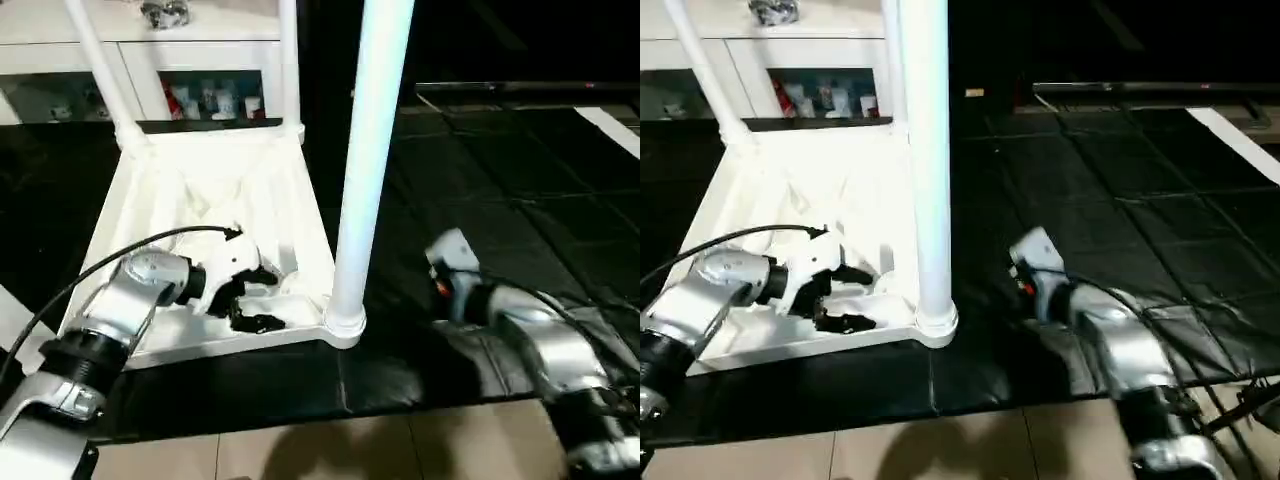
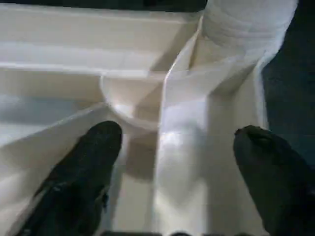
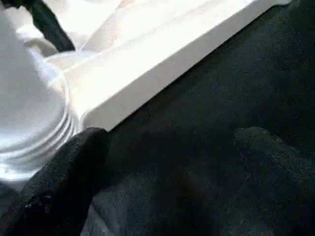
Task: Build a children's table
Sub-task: Rotate leg to tighten
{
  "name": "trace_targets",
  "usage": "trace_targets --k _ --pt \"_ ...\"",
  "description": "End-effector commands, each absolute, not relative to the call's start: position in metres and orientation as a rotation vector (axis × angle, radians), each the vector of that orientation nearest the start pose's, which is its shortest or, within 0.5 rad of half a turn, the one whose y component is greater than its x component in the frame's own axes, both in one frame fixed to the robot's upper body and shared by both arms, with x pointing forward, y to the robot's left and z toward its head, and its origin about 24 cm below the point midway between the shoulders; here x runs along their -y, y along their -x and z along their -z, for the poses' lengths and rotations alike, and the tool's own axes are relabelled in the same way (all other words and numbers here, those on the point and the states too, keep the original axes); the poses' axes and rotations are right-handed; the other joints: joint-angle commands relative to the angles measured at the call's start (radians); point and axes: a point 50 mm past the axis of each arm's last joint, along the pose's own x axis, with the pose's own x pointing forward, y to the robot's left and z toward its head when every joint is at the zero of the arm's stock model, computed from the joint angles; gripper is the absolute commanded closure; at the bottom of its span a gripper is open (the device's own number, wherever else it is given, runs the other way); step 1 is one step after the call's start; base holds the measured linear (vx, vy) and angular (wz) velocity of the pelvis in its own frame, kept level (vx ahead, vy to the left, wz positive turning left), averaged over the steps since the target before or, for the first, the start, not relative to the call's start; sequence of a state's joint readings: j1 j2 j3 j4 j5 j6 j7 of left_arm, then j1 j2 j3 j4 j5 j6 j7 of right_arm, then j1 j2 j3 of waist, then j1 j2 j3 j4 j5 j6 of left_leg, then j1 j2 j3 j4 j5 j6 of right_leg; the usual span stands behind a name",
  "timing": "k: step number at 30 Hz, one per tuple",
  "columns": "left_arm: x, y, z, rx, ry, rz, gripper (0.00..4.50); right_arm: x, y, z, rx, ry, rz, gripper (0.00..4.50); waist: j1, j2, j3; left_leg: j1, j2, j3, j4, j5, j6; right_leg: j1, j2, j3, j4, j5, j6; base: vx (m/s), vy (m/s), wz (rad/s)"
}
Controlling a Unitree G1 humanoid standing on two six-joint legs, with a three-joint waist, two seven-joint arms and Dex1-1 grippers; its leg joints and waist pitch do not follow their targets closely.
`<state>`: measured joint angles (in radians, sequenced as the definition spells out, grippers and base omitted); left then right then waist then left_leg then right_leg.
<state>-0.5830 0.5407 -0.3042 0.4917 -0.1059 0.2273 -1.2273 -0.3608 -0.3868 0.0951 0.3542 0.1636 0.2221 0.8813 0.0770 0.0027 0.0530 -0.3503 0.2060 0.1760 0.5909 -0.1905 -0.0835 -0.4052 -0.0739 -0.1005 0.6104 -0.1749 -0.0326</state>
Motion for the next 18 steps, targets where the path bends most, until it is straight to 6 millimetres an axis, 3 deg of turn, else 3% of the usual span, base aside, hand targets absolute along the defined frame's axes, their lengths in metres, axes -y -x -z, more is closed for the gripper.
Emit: trace_targets --k 1,5,7,12,14,18 --pt "-0.172 -0.323 -0.085 -0.442 -0.283 1.219 0.5 0.174 -0.299 -0.054 -0.294 0.16 -0.903 0.0 0.004 0.006 -0.064 0.0 0.022 -0.004 -0.065 -0.192 0.026 0.06 -0.071 0.058 -0.081 -0.265 -0.18 0.0 0.0 0.0" --pt "-0.176 -0.326 -0.095 -0.396 -0.23 1.209 0.5 0.176 -0.299 -0.058 -0.26 0.147 -0.886 0.0 0.014 -0.001 -0.064 0.001 0.02 -0.005 -0.065 -0.194 0.028 0.06 -0.07 0.056 -0.084 -0.301 -0.157 0.0 0.0 0.0" --pt "-0.178 -0.325 -0.098 -0.383 -0.215 1.207 0.5 0.175 -0.299 -0.06 -0.249 0.122 -0.896 0.0 0.015 0.002 -0.063 0.001 0.022 -0.006 -0.066 -0.194 0.03 0.058 -0.07 0.056 -0.083 -0.302 -0.157 0.0 0.0 0.0" --pt "-0.179 -0.306 -0.108 -0.415 -0.215 1.3 0.5 0.172 -0.297 -0.066 -0.234 0.045 -0.903 0.0 0.012 0.006 -0.065 0.001 0.028 -0.008 -0.069 -0.18 0.032 0.059 -0.069 0.058 -0.072 -0.235 -0.185 0.0 0.0 0.0" --pt "-0.176 -0.294 -0.104 -0.459 -0.231 1.338 0.5 0.17 -0.298 -0.066 -0.212 0.032 -0.862 0.0 0.012 0.006 -0.065 0.002 0.031 -0.008 -0.07 -0.176 0.021 0.059 -0.073 0.06 -0.069 -0.233 -0.189 0.0 0.0 0.0" --pt "-0.171 -0.285 -0.09 -0.528 -0.275 1.328 0.5 0.167 -0.295 -0.063 -0.233 0.088 -0.86 0.0 0.011 0.008 -0.058 0.007 0.024 -0.006 -0.071 -0.225 0.011 0.052 -0.067 0.059 -0.086 -0.337 -0.151 0.0 0.0 0.0"
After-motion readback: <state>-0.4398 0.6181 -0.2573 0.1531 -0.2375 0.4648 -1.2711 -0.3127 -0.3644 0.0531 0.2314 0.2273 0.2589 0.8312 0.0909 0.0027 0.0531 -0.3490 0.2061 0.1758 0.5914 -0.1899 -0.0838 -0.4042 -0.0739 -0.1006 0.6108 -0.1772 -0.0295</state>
